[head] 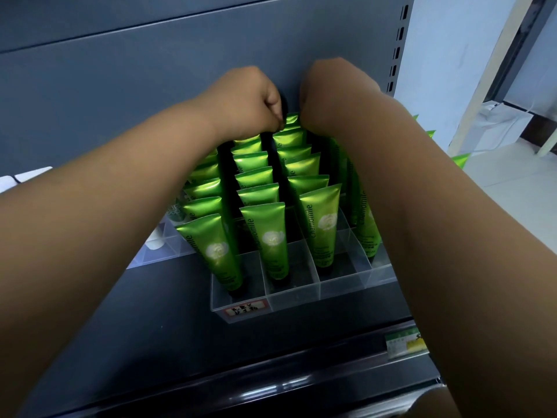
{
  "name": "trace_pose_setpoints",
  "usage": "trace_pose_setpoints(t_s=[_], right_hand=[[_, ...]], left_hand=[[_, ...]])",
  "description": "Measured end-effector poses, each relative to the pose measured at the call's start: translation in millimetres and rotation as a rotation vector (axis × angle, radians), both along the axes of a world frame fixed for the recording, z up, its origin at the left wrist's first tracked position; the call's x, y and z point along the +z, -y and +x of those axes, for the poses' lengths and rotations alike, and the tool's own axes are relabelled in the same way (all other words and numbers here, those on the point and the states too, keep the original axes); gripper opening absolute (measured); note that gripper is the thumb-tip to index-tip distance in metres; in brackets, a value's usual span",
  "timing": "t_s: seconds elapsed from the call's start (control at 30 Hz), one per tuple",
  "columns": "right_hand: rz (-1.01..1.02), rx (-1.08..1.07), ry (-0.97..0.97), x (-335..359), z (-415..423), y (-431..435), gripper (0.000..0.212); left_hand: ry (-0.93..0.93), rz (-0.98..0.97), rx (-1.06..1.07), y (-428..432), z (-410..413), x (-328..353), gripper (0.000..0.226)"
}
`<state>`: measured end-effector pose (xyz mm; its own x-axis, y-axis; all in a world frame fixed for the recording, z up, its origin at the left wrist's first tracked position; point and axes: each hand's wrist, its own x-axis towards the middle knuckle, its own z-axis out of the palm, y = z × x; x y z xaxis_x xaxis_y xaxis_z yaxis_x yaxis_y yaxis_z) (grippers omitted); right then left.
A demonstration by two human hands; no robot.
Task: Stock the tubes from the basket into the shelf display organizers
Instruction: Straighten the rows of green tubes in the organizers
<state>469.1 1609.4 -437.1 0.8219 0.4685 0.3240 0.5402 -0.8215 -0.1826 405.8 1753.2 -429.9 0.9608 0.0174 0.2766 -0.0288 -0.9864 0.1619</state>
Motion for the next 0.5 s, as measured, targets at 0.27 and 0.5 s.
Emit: trace_pose_setpoints(t_s=[0.27,0.5], right_hand=[[0.006,0.038,0.019,-3.9,7.8,-4.3,0.028],[0.072,0.063,-0.003,-6.1,8.9,-6.5,0.026]], left_hand=[[0.029,0.082,-0.028,-2.2,-2.6,-0.5,0.012],[0.041,0.081,-0.013,-8.4,-8.3,-5.0,0.011]])
